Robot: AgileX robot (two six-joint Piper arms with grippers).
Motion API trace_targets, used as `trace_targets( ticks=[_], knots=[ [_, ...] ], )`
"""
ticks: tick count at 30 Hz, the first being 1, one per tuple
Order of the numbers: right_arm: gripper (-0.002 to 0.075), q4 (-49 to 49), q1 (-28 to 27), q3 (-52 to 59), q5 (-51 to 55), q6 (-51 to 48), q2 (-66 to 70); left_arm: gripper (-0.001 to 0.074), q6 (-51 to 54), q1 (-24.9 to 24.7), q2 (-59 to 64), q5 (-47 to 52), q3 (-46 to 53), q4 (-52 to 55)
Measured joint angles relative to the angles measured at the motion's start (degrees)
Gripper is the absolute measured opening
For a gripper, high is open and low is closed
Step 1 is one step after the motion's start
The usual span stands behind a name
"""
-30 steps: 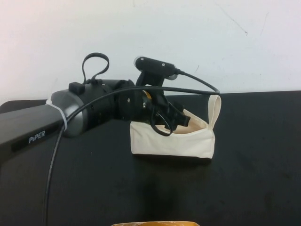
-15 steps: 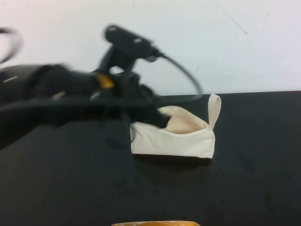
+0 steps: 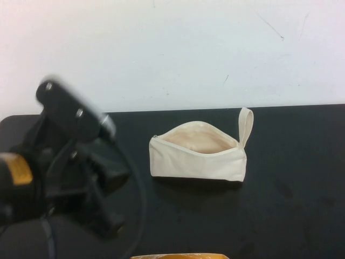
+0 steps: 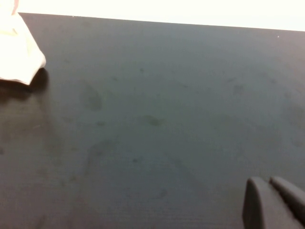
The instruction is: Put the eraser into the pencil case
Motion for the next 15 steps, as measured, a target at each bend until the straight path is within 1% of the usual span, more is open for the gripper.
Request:
trace_targets(
  ticks=[5, 8, 11, 15],
  knots=[
    [-0.0001, 0.0, 0.0, 0.0, 0.0, 0.0, 0.0, 0.0001, -12.6, 0.0, -4.3, 12.4, 0.4, 9.6],
    [-0.0001, 0.0, 0.0, 0.0, 0.0, 0.0, 0.0, 0.0000, -15.3, 0.0, -8.1, 13.2, 2.3, 12.6],
    [-0.0001, 0.0, 0.0, 0.0, 0.0, 0.0, 0.0, -0.0001, -16.2, 0.0, -12.5, 6.5, 7.8, 15.0],
    [-0.0001, 0.0, 0.0, 0.0, 0.0, 0.0, 0.0, -0.0001, -18.9, 1.2, -20.8, -10.2, 18.9, 17.9]
  ],
)
